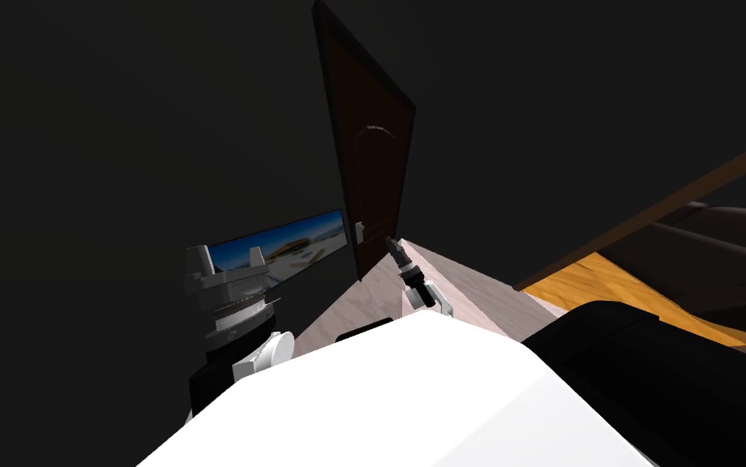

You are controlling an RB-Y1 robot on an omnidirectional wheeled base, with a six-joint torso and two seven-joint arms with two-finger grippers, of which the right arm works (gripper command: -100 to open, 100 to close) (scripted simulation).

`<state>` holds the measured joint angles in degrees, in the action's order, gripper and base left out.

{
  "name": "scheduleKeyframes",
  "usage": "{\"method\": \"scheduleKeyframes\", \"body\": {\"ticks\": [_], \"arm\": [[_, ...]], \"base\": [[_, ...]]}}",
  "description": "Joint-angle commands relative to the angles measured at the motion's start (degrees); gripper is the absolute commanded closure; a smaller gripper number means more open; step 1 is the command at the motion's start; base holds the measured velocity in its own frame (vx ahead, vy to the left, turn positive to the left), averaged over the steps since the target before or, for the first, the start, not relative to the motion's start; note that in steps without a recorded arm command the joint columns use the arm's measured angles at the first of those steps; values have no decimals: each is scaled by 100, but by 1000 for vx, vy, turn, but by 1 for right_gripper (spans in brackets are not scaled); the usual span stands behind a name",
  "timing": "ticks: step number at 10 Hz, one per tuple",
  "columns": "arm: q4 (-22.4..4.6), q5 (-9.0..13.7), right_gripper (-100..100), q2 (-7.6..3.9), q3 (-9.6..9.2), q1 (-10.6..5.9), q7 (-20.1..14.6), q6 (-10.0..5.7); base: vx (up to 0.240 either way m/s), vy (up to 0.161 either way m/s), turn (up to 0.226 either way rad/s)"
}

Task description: Pull the door open

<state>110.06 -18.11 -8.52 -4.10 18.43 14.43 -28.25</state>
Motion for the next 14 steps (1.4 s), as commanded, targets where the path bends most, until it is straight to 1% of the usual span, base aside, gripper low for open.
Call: {"method": "scheduleKeyframes", "body": {"ticks": [1,7,14], "arm": [[-218,-98,-100,-68,2,-85,159,-40],[-925,-462,-100,-313,-13,-351,689,-114],[-1710,-867,-100,-572,-30,-646,1278,-196]], "base": [[97,-15,62],[97,-26,59],[94,-28,58]]}}
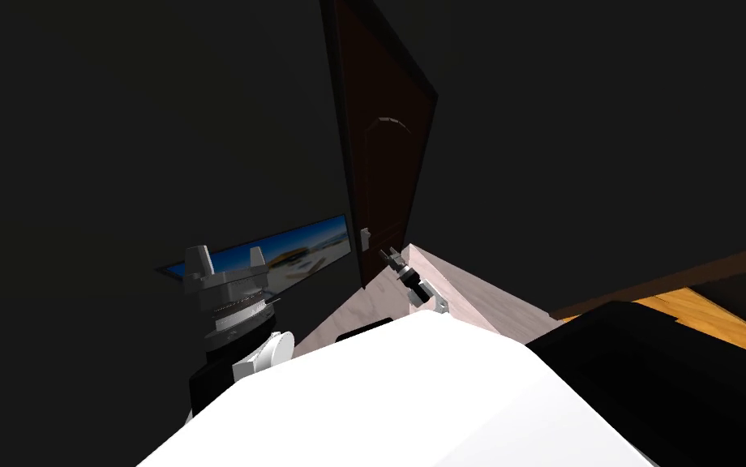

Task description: Pull the door open

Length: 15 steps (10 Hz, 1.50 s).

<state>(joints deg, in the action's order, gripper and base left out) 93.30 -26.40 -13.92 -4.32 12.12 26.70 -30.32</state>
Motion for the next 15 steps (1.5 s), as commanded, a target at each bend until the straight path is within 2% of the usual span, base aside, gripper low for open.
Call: {"method": "scheduleKeyframes", "body": {"ticks": [1,5,8,13,14,15], "arm": [[-249,-148,-100,-102,-12,-95,212,-11],[-639,-350,-100,-226,-20,-242,505,-52],[-1062,-568,-100,-359,-29,-401,822,-96],[-1607,-849,-100,-525,-41,-605,1231,-154],[-1541,-816,-100,-505,-40,-582,1174,-140],[-1687,-778,-100,-452,104,-681,1285,-101]], "base": [[121,-28,99],[116,-28,48],[112,-44,68],[115,-38,59],[50,-22,9],[19,0,309]]}}
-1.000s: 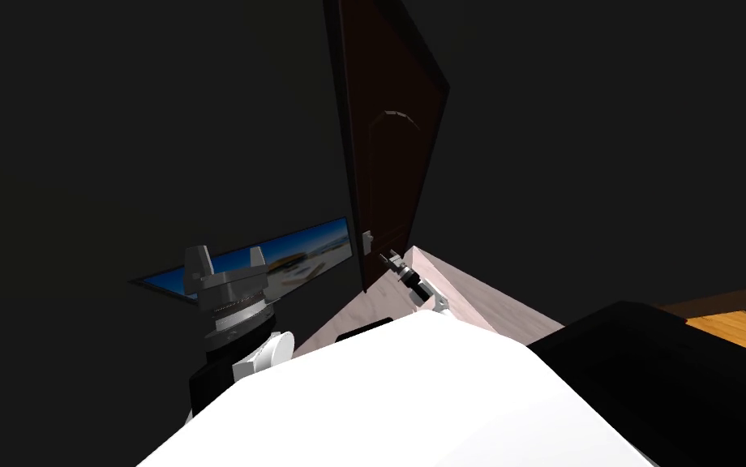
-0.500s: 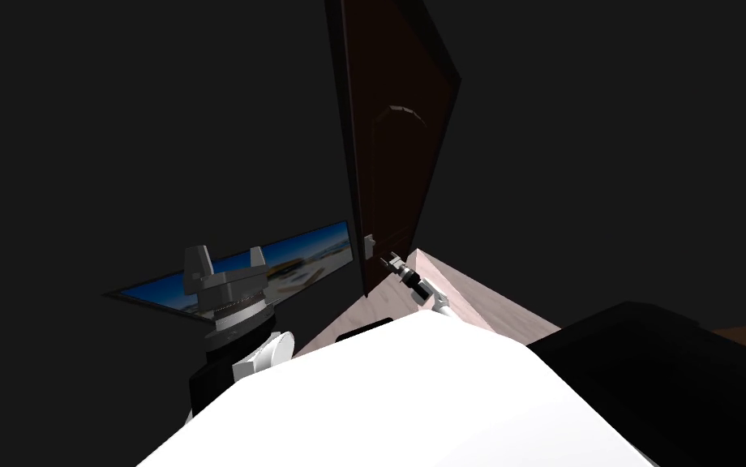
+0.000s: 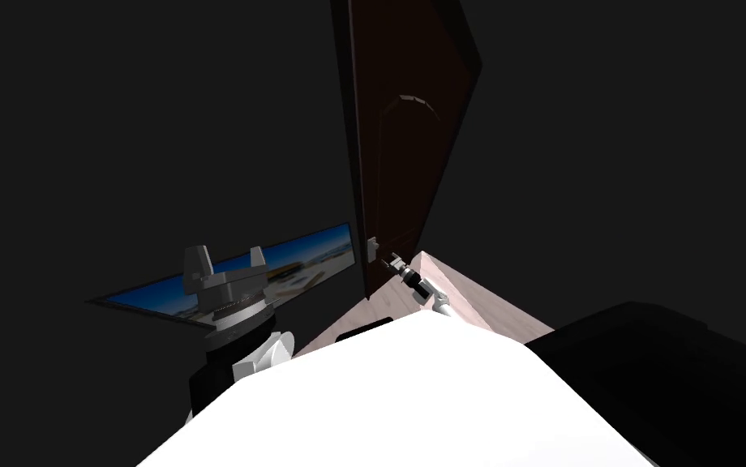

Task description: Pull the door open

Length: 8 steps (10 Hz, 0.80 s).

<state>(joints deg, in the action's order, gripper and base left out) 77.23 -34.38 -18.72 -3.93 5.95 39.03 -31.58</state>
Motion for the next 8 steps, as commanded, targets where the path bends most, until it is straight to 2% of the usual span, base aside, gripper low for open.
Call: {"method": "scheduleKeyframes", "body": {"ticks": [1,3,4,8], "arm": [[-146,41,-100,55,134,-112,97,49],[-384,118,-100,156,389,-285,260,138],[-566,177,-100,233,584,-418,384,206],[-923,293,-100,384,967,-679,628,339]], "base": [[20,-3,272],[21,-1,289],[31,-2,316],[29,-14,221]]}}
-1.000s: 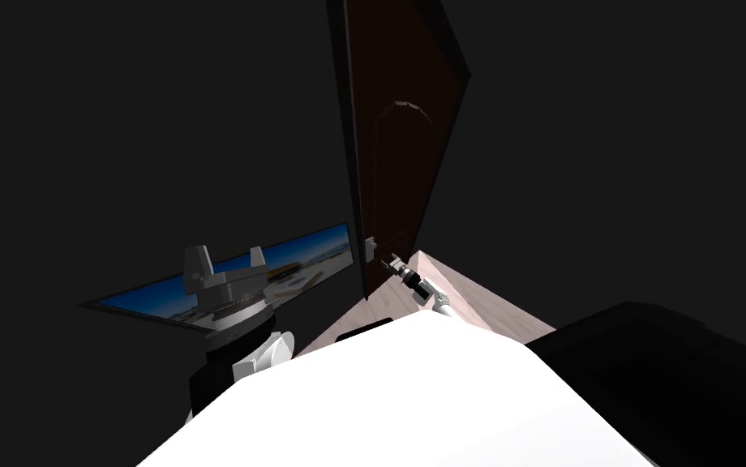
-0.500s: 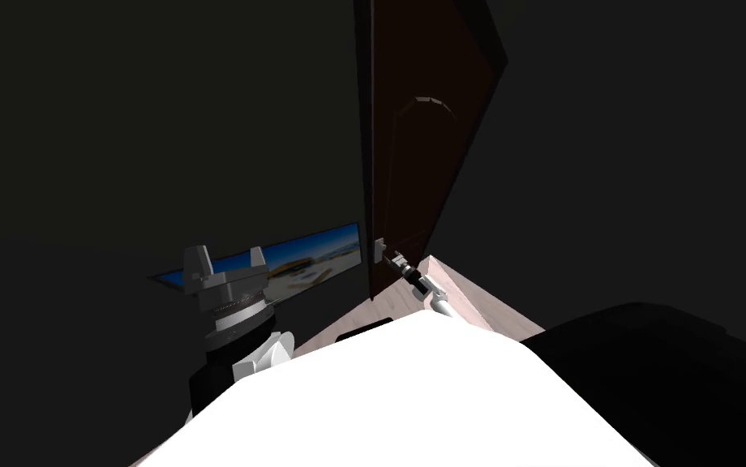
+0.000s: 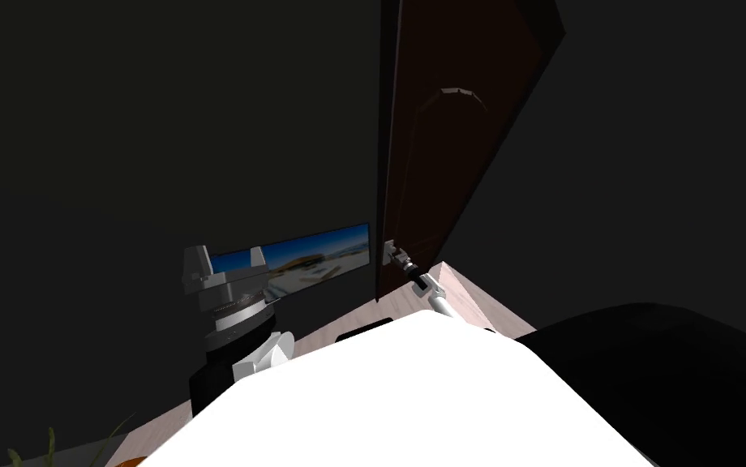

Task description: Pull the door open

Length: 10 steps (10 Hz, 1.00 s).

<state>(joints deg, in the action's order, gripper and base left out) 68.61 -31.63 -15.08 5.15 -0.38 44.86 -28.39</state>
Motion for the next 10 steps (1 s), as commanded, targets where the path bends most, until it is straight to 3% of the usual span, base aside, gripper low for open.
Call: {"method": "scheduleKeyframes", "body": {"ticks": [1,3,4,5,10], "arm": [[-209,67,-100,82,218,-154,146,75],[-380,122,-100,155,401,-279,263,139],[-347,103,-100,141,344,-232,237,76],[-347,103,100,141,344,-232,237,76],[-347,103,100,141,344,-232,237,76]], "base": [[32,-27,317],[37,-37,271],[19,-24,62],[-2,3,-60],[-1,1,-5]]}}
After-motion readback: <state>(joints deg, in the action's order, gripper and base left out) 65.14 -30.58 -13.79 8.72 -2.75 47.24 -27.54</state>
